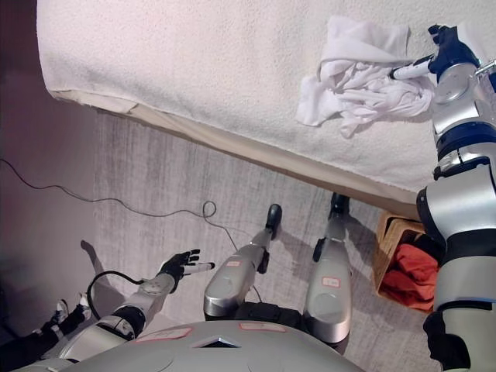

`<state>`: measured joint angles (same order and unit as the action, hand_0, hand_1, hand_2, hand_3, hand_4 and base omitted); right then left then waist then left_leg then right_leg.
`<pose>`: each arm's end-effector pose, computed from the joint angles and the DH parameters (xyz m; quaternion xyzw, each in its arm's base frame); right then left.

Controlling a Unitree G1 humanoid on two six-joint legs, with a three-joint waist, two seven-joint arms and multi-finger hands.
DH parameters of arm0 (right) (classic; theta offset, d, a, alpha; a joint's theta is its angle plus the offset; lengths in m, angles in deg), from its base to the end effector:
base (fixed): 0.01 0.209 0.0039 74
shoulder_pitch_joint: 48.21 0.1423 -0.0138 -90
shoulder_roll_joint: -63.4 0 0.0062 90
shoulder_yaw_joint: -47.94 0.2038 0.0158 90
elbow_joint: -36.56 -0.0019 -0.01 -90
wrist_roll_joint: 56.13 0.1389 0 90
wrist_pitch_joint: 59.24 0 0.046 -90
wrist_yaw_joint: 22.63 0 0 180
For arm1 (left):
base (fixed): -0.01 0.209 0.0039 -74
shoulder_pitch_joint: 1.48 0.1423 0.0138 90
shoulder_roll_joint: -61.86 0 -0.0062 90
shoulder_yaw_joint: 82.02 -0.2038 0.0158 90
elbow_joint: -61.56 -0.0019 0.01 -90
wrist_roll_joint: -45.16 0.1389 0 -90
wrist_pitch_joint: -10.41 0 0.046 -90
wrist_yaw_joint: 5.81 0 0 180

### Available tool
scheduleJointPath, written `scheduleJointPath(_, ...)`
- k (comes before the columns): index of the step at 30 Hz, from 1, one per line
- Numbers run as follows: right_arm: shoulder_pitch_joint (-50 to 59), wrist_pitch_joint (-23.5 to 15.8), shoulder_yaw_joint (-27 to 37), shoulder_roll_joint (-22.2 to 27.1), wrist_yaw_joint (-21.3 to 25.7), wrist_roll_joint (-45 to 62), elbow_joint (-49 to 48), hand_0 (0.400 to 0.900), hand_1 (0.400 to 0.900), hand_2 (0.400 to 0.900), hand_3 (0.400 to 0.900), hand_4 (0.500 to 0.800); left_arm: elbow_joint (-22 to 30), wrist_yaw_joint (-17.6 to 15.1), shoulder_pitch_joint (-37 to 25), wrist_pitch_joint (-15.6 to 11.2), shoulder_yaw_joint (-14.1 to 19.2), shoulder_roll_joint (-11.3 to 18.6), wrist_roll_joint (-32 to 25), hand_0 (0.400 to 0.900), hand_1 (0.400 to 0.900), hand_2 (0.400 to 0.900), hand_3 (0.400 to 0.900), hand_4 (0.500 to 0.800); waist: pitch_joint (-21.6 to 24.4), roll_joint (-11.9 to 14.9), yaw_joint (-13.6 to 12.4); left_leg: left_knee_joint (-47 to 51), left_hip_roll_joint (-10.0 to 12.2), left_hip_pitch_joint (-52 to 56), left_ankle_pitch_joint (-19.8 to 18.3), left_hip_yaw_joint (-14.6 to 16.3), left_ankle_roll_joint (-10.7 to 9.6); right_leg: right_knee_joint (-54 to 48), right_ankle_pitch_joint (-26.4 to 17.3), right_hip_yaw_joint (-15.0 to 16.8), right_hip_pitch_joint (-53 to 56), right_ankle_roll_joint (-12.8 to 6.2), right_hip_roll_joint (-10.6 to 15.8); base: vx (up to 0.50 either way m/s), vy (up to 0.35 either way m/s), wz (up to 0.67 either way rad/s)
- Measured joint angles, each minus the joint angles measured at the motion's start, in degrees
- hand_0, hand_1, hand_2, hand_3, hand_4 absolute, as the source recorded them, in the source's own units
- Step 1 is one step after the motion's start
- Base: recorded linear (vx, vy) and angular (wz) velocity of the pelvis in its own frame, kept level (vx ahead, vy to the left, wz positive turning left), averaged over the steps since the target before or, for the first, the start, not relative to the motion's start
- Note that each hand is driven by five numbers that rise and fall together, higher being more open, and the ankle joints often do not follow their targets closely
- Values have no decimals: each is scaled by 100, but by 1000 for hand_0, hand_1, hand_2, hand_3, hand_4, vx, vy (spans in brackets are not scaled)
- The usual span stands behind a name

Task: Put the clothes on the bed into the basket.

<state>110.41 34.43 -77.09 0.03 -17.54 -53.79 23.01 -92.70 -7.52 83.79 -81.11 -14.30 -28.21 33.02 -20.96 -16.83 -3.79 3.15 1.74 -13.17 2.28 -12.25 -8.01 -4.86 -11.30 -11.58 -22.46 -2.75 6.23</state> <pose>0.3607 -0.3138 0.1974 -0.4534 0.1193 -0.1940 0.8617 0.1180 0.2168 -0.1240 0.1445 0.4978 -0.0255 0.8548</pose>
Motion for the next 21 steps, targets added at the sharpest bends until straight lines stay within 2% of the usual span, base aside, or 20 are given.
scheduleJointPath(7, 36, -21, 269, -109, 86, 327, -9, 900, 900, 900, 900, 800, -8, 1, -1, 5, 0, -1, 1, 900, 900, 900, 900, 800, -1, -2, -1, 30, 4, -77, 65, 16, -21, 0, -9, 24, -99, -6, -8, -3, 9, -4)
scheduleJointPath(8, 37, -19, 318, -116, 90, 383, -9, 716, 716, 716, 716, 689, -8, 1, -1, 5, 0, -1, 1, 900, 900, 900, 900, 800, -1, -2, 0, 43, 6, -71, 76, 16, -21, 0, -11, 26, -100, -7, -8, 1, 7, -4)
scheduleJointPath(9, 37, -20, 364, -146, 92, 394, -9, 600, 600, 600, 600, 620, -11, 1, 0, 7, 1, -1, 2, 900, 900, 900, 900, 800, -1, -2, 7, 46, 8, -67, 78, 23, -21, 0, -16, 29, -101, -6, -11, 3, 9, -7)
scheduleJointPath(10, 40, -19, 390, -181, 94, 405, -9, 573, 573, 573, 573, 604, -12, 2, -1, 7, 1, -2, 3, 900, 900, 900, 900, 800, -1, -2, 4, 53, 10, -54, 78, 48, -21, 0, -21, 39, -100, -6, -15, 3, 9, -6)
scheduleJointPath(11, 43, -18, 390, -185, 94, 405, -9, 512, 512, 512, 512, 567, -12, 2, 0, 7, 1, -2, 3, 900, 900, 900, 900, 800, -1, -2, 4, 54, 11, -52, 78, 58, -21, 0, -25, 43, -100, -5, -17, 1, 4, -4)
scheduleJointPath(12, 43, -18, 390, -185, 94, 405, -9, 512, 512, 512, 512, 567, -12, 2, 0, 7, 1, -2, 3, 900, 900, 900, 900, 800, -1, -2, 4, 54, 11, -52, 78, 58, -21, 0, -25, 43, -100, -5, -17, 0, 0, 0)
scheduleJointPath(13, 48, -17, 391, -235, 96, 464, -10, 400, 400, 400, 400, 500, -12, 2, -1, 7, 1, -2, 3, 900, 900, 900, 900, 800, -1, -2, 8, 60, 14, -23, 79, 102, -20, 0, -39, 80, -94, 3, -25, 0, 0, 0)
scheduleJointPath(21, 46, 3, 390, -336, 68, 637, -11, 400, 400, 400, 400, 500, -14, 2, -2, 8, 7, -2, 3, 900, 900, 900, 900, 800, 1, -4, 24, 62, 13, 33, 79, 148, -20, 1, -83, 142, -69, 25, -35, 0, 2, 0)
